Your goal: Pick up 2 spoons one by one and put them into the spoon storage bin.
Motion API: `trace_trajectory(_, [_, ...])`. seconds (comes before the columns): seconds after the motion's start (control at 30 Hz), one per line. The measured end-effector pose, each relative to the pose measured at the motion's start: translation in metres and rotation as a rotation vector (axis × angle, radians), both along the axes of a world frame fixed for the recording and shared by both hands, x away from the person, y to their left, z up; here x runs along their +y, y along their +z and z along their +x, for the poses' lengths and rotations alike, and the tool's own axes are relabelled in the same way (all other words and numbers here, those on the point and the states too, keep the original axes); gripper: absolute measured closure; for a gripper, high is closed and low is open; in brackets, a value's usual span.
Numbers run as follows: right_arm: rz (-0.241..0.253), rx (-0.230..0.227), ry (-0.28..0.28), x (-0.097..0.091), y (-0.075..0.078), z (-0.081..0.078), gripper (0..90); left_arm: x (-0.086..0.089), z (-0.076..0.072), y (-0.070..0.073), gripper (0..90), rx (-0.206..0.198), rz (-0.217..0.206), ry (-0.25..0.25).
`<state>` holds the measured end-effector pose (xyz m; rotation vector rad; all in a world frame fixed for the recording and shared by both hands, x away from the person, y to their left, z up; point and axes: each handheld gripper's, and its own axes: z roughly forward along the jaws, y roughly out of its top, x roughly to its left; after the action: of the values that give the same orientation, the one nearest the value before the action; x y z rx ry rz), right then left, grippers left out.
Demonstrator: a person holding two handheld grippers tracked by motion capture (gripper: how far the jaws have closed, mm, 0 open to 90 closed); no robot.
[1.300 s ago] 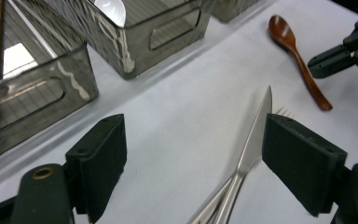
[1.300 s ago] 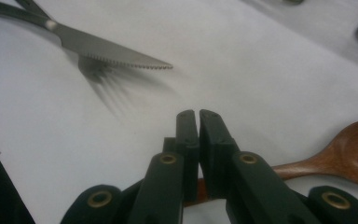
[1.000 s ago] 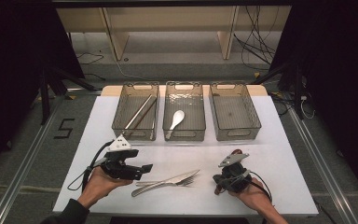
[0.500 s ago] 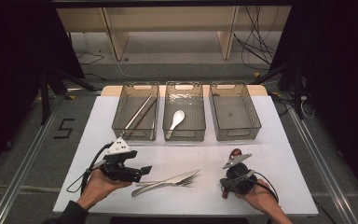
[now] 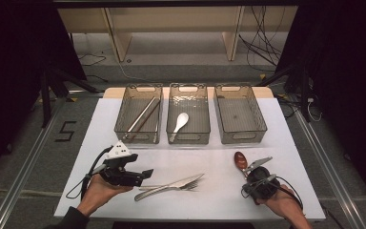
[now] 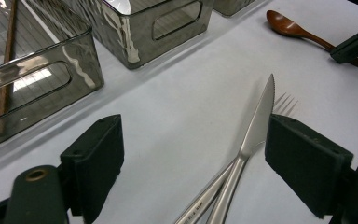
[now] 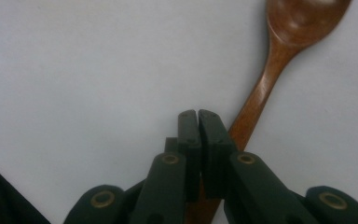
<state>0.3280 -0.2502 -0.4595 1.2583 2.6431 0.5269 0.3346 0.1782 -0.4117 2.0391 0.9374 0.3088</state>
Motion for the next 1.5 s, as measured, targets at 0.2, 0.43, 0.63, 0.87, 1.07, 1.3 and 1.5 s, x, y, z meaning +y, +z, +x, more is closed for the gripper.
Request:
trace_trajectory(0.2, [-0.025, -0.008, -0.028, -0.008, 0.002, 0.001, 87.7, 0.001, -0.001, 0.002, 18.7, -0.014, -0.024, 0.012])
trace_trajectory(0.43, [0.027, -0.052, -0.027, -0.009, 0.016, 0.002, 76.6, 0.002, -0.003, 0.003, 18.4, -0.021, -0.021, 0.011])
trace_trajectory(0.63, [0.015, -0.069, -0.098, -0.012, 0.023, 0.017, 51.6, 0.004, -0.002, 0.004, 18.0, -0.020, -0.038, 0.025])
trace_trajectory(0.87, [-0.028, -0.011, -0.113, -0.013, 0.013, 0.033, 49.7, 0.007, -0.003, 0.006, 17.4, -0.024, -0.045, 0.032])
trace_trajectory(1.07, [-0.037, 0.014, -0.102, -0.011, 0.010, 0.040, 60.5, 0.010, -0.004, 0.007, 17.3, -0.030, -0.054, 0.041])
trace_trajectory(1.3, [-0.065, 0.043, -0.076, -0.008, 0.005, 0.043, 71.3, 0.010, -0.004, 0.006, 17.3, -0.031, -0.054, 0.042])
trace_trajectory(1.5, [-0.075, 0.048, -0.061, -0.006, 0.004, 0.044, 76.8, 0.010, -0.004, 0.006, 17.2, -0.028, -0.048, 0.041])
